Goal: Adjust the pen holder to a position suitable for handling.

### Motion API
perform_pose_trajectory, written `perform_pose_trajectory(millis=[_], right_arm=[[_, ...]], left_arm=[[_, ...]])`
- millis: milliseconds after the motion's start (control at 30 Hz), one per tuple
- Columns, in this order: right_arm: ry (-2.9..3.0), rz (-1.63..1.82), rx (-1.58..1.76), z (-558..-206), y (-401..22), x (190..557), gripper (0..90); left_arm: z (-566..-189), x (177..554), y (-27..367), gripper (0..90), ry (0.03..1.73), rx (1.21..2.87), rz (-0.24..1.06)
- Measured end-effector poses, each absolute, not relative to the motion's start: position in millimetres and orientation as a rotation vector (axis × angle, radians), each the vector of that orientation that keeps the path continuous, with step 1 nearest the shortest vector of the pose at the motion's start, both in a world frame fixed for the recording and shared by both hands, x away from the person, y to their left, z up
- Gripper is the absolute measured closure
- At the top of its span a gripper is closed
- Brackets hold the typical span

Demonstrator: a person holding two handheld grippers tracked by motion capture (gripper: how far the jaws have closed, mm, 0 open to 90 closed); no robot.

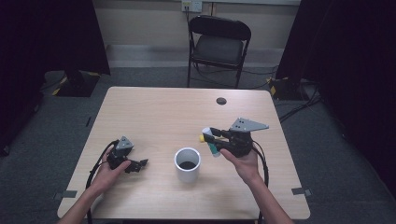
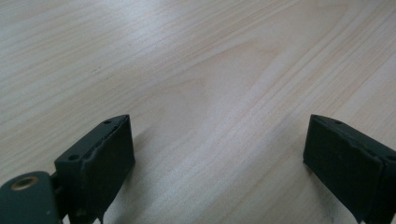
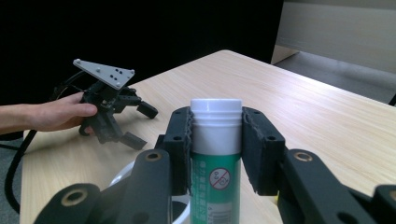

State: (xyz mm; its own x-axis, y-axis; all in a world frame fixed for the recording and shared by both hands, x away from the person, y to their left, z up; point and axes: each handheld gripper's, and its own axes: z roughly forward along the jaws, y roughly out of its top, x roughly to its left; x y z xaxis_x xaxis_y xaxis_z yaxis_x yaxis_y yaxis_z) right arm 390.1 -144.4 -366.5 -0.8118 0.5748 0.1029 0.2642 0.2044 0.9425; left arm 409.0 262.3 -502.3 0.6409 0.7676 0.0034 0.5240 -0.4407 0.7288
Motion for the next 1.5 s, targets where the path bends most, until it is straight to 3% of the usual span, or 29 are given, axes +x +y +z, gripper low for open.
perform_pose_trajectory(millis=[500, 833, 1500], right_arm=[[2.261, 1.692, 0.694, -361, -104, 390, 65.4], [2.334, 1.666, 0.678, -377, -80, 397, 65.4], [2.421, 1.595, 0.659, -392, -64, 395, 65.3]], left_arm=[[-503, 409, 262, 7.9, 0.997, 2.139, 0.432], [-502, 409, 262, 7.8, 0.998, 2.143, 0.430], [-503, 409, 262, 7.8, 0.999, 2.142, 0.432]])
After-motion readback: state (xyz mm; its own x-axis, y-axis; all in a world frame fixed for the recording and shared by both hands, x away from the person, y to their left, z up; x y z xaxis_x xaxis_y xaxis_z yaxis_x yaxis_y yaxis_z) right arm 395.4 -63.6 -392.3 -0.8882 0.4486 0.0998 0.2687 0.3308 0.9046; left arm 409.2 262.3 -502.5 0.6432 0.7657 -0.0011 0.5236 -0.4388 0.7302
